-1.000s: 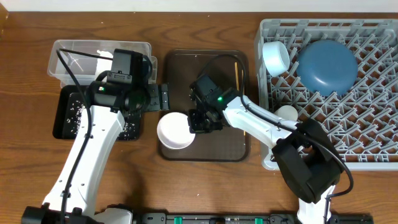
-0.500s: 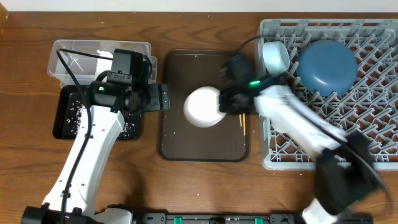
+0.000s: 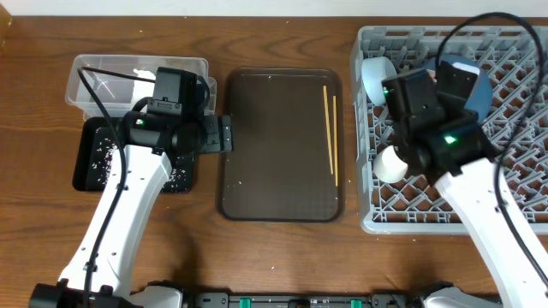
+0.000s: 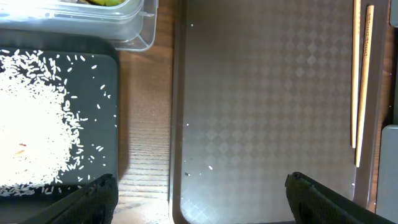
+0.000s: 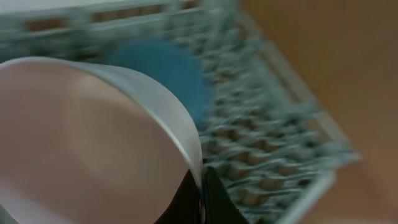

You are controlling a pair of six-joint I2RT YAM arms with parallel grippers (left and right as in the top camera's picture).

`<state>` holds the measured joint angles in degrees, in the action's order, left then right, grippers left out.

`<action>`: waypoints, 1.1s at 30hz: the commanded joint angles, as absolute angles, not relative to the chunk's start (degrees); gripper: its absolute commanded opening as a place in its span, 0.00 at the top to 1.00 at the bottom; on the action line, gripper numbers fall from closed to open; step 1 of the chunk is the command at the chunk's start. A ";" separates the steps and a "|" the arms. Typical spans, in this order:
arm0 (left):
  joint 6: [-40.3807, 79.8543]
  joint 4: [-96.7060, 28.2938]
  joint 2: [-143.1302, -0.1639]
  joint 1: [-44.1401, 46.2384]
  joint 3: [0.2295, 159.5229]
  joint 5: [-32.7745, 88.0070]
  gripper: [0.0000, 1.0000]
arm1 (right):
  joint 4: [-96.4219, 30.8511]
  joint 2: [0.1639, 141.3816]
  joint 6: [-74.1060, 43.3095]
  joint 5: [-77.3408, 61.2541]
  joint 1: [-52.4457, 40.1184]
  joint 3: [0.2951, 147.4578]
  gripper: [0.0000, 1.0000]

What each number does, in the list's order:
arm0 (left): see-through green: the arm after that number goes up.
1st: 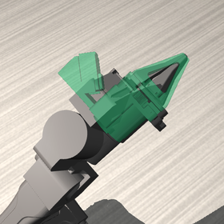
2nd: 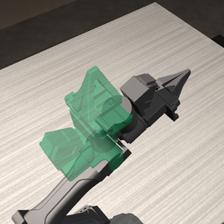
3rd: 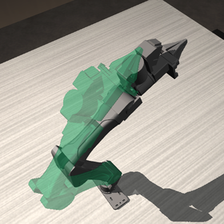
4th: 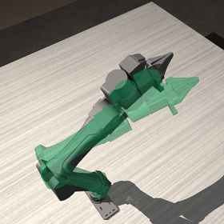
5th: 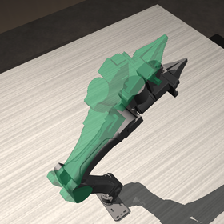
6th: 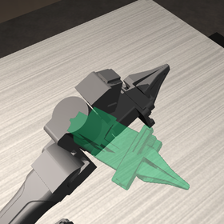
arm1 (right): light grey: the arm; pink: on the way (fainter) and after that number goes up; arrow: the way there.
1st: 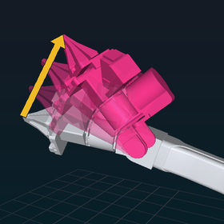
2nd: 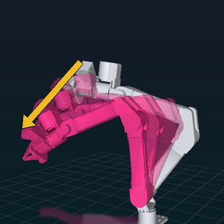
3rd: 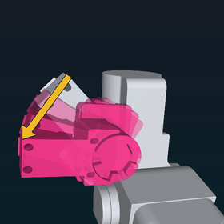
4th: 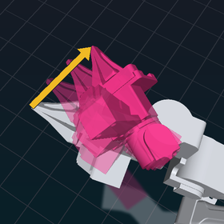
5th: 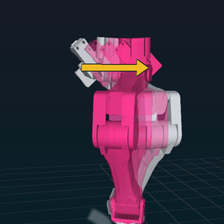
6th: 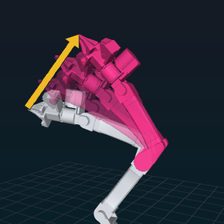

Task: Sort waste into correct bins and load items into the dishwasher rack
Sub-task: 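Lift the pink-white bowl and carry it into the rack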

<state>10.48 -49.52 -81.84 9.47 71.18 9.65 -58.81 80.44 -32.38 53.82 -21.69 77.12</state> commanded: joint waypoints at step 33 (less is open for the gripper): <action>10.15 -49.65 -81.23 9.28 72.14 8.88 0.11 | -53.74 107.81 -14.04 73.80 -29.89 77.17 0.99</action>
